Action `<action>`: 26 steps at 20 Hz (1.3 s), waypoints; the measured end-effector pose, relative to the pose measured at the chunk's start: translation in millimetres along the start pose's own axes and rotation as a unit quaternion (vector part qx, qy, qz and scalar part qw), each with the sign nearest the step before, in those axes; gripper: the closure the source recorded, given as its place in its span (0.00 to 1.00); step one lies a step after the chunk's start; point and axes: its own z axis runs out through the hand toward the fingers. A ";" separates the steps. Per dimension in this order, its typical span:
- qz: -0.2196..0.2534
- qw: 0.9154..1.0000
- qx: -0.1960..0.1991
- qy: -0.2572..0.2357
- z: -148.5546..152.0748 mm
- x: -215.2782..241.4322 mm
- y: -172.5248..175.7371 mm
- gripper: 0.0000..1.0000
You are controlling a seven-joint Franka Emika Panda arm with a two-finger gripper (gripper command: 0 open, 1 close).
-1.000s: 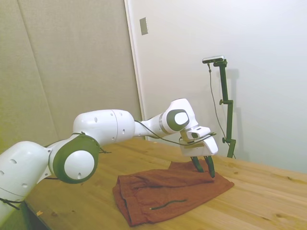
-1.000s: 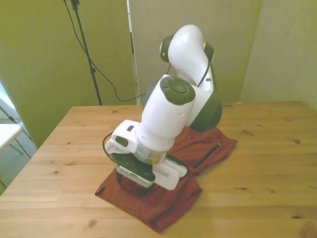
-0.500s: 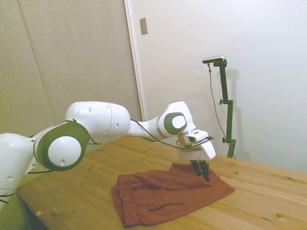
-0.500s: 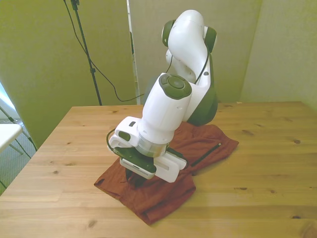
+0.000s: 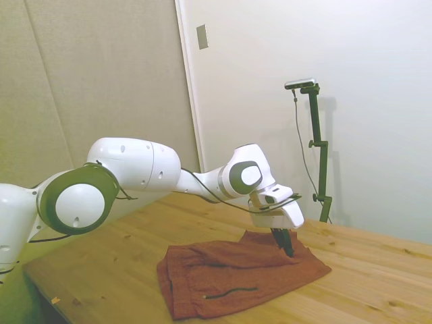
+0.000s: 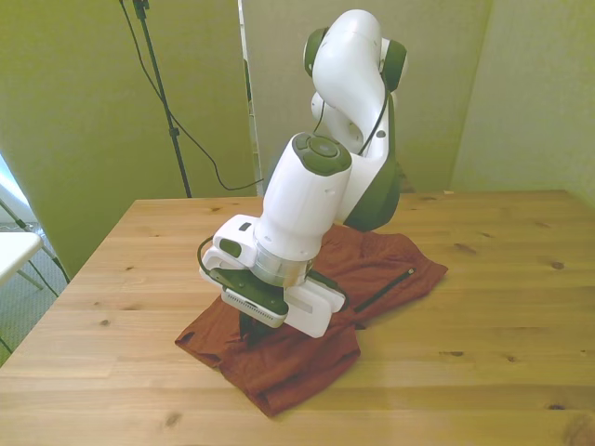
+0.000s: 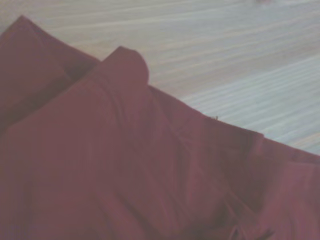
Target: Unfold the shorts
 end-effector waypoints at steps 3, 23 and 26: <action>0.006 0.999 0.030 0.015 -17.6 5.3 -1.6 1.00; -0.010 0.994 0.095 0.044 -144.1 -62.7 -106.1 1.00; -0.015 0.995 0.088 0.036 -133.0 -76.1 -119.9 1.00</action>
